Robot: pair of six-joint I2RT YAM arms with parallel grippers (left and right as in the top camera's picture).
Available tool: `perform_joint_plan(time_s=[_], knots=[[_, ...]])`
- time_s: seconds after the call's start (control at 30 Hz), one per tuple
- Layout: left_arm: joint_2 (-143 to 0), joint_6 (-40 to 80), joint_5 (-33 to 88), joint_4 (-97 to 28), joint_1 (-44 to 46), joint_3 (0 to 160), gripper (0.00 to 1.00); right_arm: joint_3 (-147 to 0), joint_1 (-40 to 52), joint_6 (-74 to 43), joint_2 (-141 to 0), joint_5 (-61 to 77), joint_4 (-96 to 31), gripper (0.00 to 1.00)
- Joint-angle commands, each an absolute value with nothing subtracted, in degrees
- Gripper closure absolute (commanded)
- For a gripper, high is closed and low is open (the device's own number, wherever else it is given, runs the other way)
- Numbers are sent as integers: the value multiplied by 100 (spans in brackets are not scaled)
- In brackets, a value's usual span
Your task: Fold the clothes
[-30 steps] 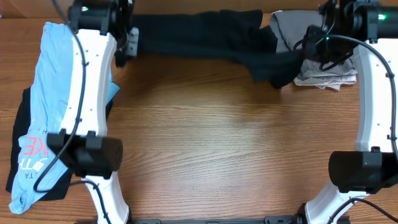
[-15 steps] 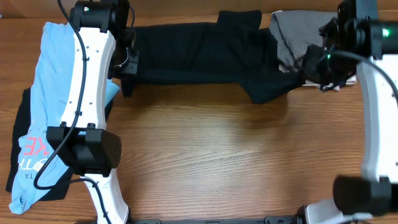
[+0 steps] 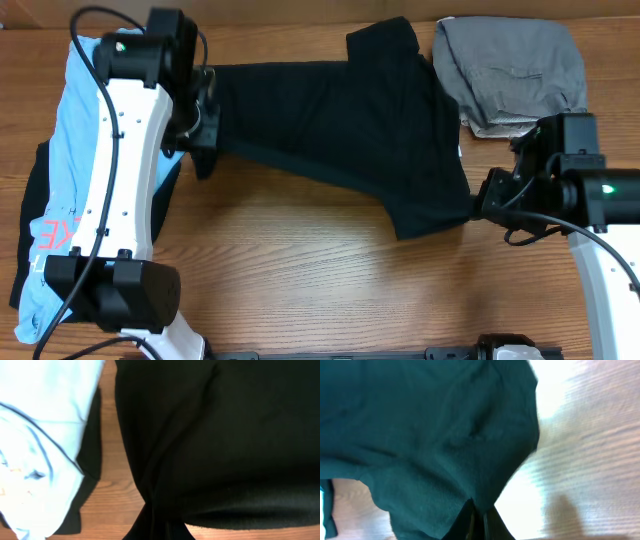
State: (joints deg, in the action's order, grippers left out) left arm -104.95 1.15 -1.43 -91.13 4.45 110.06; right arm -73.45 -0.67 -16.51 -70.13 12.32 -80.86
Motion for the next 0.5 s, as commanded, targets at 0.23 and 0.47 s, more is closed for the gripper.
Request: perform_joint_plan(time_s=[0.23, 0.47], knots=[[-9168, 362, -60, -8353, 207, 8558, 96, -7194, -69, -1699, -6600, 1358, -8418, 96], [-8628, 445, -207, -8632, 67, 8436, 96, -7194, -69, -1699, -6289, 1297, -8960, 96]])
